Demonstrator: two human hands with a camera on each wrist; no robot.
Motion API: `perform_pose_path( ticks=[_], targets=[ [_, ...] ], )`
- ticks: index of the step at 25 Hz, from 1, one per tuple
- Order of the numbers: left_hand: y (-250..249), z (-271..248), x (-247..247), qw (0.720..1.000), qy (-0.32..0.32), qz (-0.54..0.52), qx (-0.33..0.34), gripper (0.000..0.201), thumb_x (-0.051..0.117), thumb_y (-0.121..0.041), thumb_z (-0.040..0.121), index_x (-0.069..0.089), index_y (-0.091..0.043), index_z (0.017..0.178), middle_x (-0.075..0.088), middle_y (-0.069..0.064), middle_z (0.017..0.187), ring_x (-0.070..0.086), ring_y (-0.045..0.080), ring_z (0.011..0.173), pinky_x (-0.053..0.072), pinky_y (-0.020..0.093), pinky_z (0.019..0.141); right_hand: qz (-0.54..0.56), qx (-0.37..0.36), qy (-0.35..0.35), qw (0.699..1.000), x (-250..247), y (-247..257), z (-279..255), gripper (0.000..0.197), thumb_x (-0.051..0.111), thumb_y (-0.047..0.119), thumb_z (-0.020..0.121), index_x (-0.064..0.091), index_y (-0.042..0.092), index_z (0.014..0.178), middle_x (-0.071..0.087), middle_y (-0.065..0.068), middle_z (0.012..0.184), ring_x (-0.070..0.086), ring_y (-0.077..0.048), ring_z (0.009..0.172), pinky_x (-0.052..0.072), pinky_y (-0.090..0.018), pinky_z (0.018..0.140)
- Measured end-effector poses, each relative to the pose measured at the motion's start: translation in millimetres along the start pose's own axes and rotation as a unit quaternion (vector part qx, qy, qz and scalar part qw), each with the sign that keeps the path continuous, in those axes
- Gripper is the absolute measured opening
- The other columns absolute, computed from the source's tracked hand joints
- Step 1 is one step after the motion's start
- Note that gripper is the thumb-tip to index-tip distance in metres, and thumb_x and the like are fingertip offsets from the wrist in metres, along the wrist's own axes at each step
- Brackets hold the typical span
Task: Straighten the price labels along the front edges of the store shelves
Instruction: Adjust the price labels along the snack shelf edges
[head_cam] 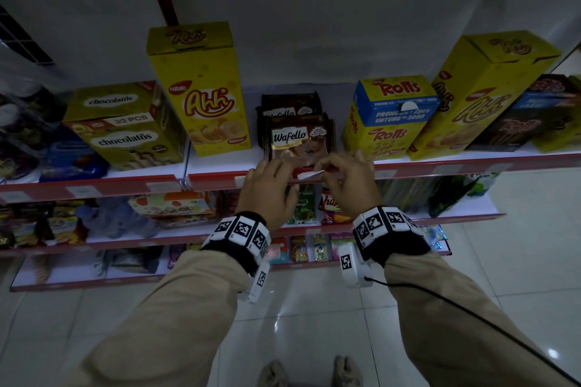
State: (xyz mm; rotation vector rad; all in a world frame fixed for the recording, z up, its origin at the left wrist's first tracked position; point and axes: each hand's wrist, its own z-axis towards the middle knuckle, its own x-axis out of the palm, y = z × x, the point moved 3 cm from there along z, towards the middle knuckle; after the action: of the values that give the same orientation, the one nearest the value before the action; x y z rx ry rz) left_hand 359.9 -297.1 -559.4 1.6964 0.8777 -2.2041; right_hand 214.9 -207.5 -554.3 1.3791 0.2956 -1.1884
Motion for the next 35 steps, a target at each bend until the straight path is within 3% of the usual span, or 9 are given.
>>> perform_pose_path(
  ticks=[3,8,11,18,25,35],
  targets=[
    [0.2,-1.9,-1.9,1.000,-0.003,-0.002,0.011,0.047,0.055,-0.022,0.082,0.050,-0.014,0.128,0.054,0.009,0.115,0.046,0.030,0.105,0.040,0.042,0.086,-0.029,-0.001,0.009,1.000,1.9,-0.1,1.0,0.019,0.064,0.012,0.083,0.066,0.025,0.097,0.067,0.010,0.102,0.047,-0.021,0.103,0.031,-0.037,0.088],
    [-3.1,-0.2,1.9,0.998,-0.007,0.062,0.012,0.031,0.052,-0.028,0.088,0.058,-0.016,0.115,0.053,0.008,0.113,0.046,0.030,0.104,0.039,0.040,0.084,-0.100,-0.037,-0.001,0.994,3.5,6.2,-0.5,0.015,0.063,0.013,0.084,0.065,0.017,0.098,0.063,-0.003,0.101,0.049,-0.029,0.099,0.031,-0.036,0.080],
    [-5.6,-0.9,3.6,0.995,-0.018,0.099,0.014,0.030,0.053,-0.029,0.087,0.059,-0.016,0.113,0.054,0.009,0.112,0.047,0.030,0.102,0.038,0.041,0.083,-0.127,-0.047,0.002,0.991,2.4,6.9,-1.7,0.018,0.062,0.015,0.085,0.064,0.013,0.104,0.060,-0.010,0.104,0.049,-0.031,0.099,0.036,-0.038,0.082],
    [-7.3,-2.2,3.3,0.991,-0.033,0.125,0.022,0.027,0.056,-0.028,0.086,0.061,-0.015,0.109,0.056,0.010,0.108,0.050,0.031,0.098,0.038,0.041,0.080,-0.149,-0.081,0.015,0.985,-0.6,7.3,3.0,0.017,0.060,-0.004,0.082,0.065,0.003,0.097,0.062,-0.018,0.095,0.054,-0.036,0.089,0.043,-0.041,0.074],
    [-7.5,0.2,6.1,0.986,0.002,0.167,0.015,0.033,0.053,-0.034,0.086,0.057,-0.019,0.115,0.051,0.009,0.124,0.045,0.031,0.108,0.033,0.041,0.087,-0.168,-0.083,0.063,0.980,1.1,10.7,-5.6,0.022,0.061,0.012,0.083,0.064,0.006,0.104,0.059,-0.016,0.103,0.050,-0.034,0.097,0.043,-0.040,0.077],
    [-6.2,0.0,6.7,0.982,0.006,0.187,0.010,0.035,0.052,-0.036,0.087,0.052,-0.020,0.118,0.049,0.007,0.124,0.043,0.030,0.108,0.031,0.042,0.087,-0.213,-0.063,0.053,0.974,8.1,11.0,-7.3,0.016,0.058,0.010,0.089,0.063,0.004,0.103,0.059,-0.017,0.106,0.049,-0.035,0.099,0.041,-0.038,0.070]
  ],
)
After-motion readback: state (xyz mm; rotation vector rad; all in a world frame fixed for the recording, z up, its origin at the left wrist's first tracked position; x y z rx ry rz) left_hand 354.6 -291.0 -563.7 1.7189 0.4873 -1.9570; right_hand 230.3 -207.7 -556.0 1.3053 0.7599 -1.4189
